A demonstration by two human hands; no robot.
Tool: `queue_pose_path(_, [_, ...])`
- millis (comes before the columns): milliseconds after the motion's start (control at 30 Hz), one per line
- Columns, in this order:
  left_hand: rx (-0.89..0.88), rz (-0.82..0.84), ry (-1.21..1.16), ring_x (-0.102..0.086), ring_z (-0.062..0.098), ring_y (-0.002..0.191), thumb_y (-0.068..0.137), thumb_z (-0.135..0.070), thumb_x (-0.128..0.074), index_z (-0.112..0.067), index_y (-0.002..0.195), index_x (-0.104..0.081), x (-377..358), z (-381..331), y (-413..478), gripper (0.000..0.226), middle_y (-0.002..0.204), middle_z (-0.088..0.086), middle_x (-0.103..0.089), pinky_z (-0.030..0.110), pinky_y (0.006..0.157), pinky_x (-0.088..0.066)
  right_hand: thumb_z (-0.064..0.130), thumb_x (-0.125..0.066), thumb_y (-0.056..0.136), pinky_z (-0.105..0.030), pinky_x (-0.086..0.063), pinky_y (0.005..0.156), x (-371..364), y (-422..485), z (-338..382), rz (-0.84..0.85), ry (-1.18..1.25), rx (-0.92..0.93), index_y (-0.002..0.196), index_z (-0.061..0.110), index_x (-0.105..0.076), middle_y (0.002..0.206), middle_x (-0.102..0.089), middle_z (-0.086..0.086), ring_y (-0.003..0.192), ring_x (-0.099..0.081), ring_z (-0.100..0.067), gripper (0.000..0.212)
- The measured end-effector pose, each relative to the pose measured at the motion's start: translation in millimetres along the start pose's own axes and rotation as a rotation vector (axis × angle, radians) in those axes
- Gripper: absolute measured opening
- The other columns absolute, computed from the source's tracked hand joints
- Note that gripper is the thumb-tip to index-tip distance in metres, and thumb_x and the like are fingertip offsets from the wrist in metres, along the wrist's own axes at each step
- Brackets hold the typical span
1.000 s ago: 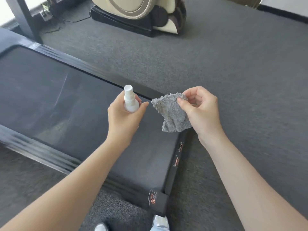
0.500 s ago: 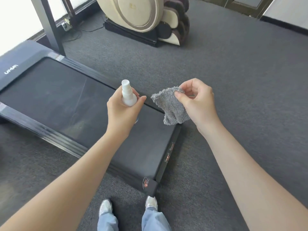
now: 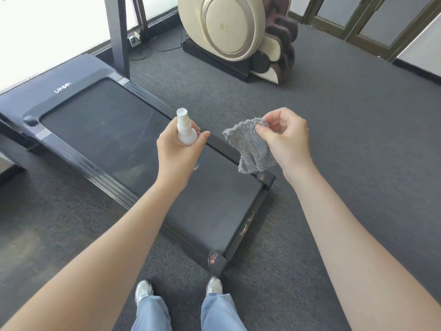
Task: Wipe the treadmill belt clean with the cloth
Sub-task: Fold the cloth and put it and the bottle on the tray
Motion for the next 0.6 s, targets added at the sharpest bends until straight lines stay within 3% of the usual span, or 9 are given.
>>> queue_pose_path(433, [0.008,-0.117,-0.036,-0.049,0.009,0.066,0.078,-0.01,-0.074,-0.001,0.077,-0.054,199,4,55,0.022,0.07,-0.01,-0.056,0.011,0.057,-0.041,0.012,-0.069,0.078,-0.011,-0.041,0.06,-157,-35,132,0.023,0.076,0.07,0.071,0.024,-0.057,0.066,-0.058,0.013,0.058,-0.051,0.002,0.018])
queue_pose_path(600, [-0.019,-0.135,-0.041,-0.045,0.007,0.061,0.08,-0.007,-0.073,-0.001,0.077,-0.054,262,-8,75,0.02,0.07,-0.008,-0.054,0.007,0.044,-0.038,0.012,-0.069,0.078,-0.015,-0.043,0.062,-208,-41,175,0.036,0.11,0.108,0.071,0.024,-0.057,0.068,-0.059,0.012,0.062,-0.054,-0.001,0.018])
Point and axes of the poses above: each hand's wrist, its own y-axis towards the middle knuckle, its own x-axis out of the back of the hand, z = x × y, the point moved 7 cm from there along y, towards the middle knuckle
